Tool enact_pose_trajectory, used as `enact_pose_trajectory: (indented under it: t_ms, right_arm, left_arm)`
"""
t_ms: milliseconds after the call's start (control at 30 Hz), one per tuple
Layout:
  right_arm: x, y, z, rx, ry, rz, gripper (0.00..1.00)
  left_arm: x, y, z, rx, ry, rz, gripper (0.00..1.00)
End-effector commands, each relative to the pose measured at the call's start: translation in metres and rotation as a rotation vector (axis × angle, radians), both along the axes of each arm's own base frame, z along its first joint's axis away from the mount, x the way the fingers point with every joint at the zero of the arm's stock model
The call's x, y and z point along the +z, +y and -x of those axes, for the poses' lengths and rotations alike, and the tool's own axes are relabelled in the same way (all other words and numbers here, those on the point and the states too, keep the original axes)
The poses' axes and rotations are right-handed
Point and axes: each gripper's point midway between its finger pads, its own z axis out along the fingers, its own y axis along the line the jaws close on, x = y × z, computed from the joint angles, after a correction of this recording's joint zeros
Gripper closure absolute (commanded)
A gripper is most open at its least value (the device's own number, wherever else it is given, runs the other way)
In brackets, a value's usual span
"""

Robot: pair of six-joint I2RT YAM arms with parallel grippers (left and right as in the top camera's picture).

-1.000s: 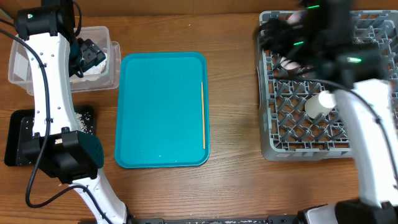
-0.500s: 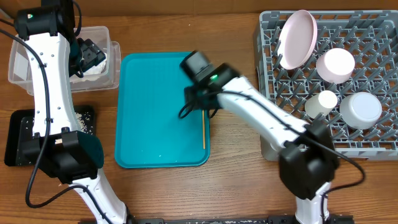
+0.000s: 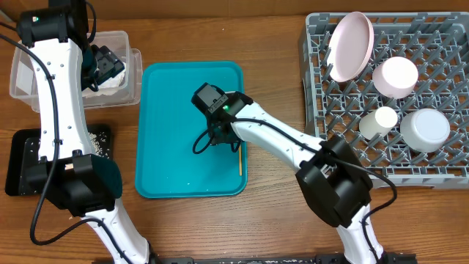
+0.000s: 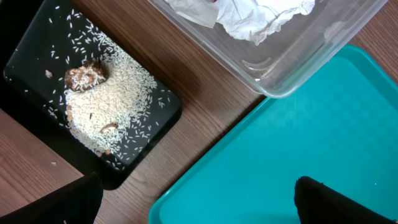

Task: Sort waste into correct bins and load items into the dishwasher
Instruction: 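Reach the right gripper to the wooden chopstick on the teal tray and grasp it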

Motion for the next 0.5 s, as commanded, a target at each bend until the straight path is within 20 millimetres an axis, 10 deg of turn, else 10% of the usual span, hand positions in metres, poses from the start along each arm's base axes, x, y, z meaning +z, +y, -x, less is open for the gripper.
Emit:
enact_pose_trajectory:
  t_ms: [0,467]
  right_arm:
    - [-0.006,-0.001,-0.005,-0.02,-0.017,0.014,0.34]
    - [-0.05,-0.007,0.002,-0.032,0.049,0.075,0.35]
  left_arm:
    - [0.004,0.0,0.0,0.009,-0.013,0.004,0.0]
    - [0.004,0.0,0.0,0.009,-0.014,0.004,0.0]
